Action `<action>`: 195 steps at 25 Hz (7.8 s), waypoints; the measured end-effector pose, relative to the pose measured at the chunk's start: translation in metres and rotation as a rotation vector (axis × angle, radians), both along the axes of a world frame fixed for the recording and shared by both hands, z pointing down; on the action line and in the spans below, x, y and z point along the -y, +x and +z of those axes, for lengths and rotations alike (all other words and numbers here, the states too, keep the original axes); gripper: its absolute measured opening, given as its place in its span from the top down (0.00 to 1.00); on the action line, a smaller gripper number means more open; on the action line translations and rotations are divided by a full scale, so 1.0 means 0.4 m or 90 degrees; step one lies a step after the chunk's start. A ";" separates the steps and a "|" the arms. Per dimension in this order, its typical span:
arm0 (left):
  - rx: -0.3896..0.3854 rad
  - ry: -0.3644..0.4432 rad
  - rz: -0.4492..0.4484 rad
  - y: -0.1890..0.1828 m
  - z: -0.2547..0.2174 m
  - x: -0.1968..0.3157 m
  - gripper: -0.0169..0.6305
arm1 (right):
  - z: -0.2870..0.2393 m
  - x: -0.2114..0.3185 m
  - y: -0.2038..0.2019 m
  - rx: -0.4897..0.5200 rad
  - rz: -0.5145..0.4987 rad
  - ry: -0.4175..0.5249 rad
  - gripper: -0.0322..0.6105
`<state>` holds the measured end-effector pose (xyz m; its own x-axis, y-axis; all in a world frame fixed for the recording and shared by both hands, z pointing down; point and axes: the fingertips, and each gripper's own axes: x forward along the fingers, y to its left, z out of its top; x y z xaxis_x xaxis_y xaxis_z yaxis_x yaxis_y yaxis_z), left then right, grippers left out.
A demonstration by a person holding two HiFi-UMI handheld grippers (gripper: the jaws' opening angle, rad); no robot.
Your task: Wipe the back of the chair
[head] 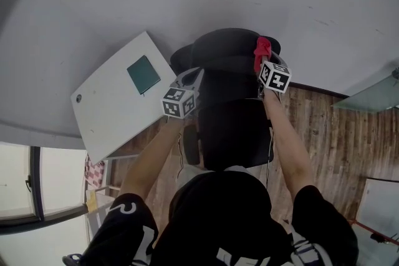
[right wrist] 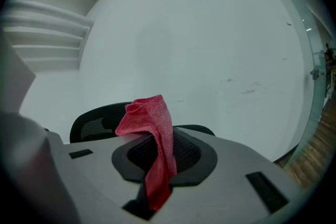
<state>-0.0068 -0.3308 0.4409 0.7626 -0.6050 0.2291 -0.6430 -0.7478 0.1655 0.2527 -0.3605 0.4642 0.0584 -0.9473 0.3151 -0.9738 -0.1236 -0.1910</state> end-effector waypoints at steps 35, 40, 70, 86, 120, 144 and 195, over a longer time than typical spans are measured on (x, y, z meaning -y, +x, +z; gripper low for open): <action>-0.029 -0.057 0.013 -0.550 0.128 0.096 0.93 | 0.149 0.045 -0.854 0.018 -0.175 -0.022 0.83; -0.059 -0.079 0.025 -0.595 0.157 0.136 0.94 | 0.235 0.089 -0.904 0.015 -0.154 -0.030 0.83; 0.005 -0.098 0.131 -0.437 0.345 0.150 0.93 | 0.488 0.205 -0.793 -0.061 -0.110 -0.077 0.84; 0.013 -0.088 0.111 -0.153 0.325 0.073 0.93 | 0.465 0.197 -0.491 -0.065 -0.121 -0.089 0.84; 0.028 -0.051 0.155 0.329 0.275 0.038 0.93 | 0.457 0.125 0.062 -0.061 -0.062 -0.102 0.84; 0.023 -0.044 0.189 0.317 0.230 -0.034 0.93 | 0.423 -0.075 0.251 -0.044 0.114 -0.123 0.84; -0.022 -0.011 -0.168 -0.340 0.532 -0.032 0.93 | 0.625 0.153 -0.791 -0.102 -0.312 -0.050 0.84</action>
<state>-0.1427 -0.3179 0.6536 0.5860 -0.7803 0.2185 -0.8094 -0.5514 0.2020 -0.0639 -0.4218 0.7142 -0.3320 -0.8493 0.4104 -0.9375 0.3454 -0.0436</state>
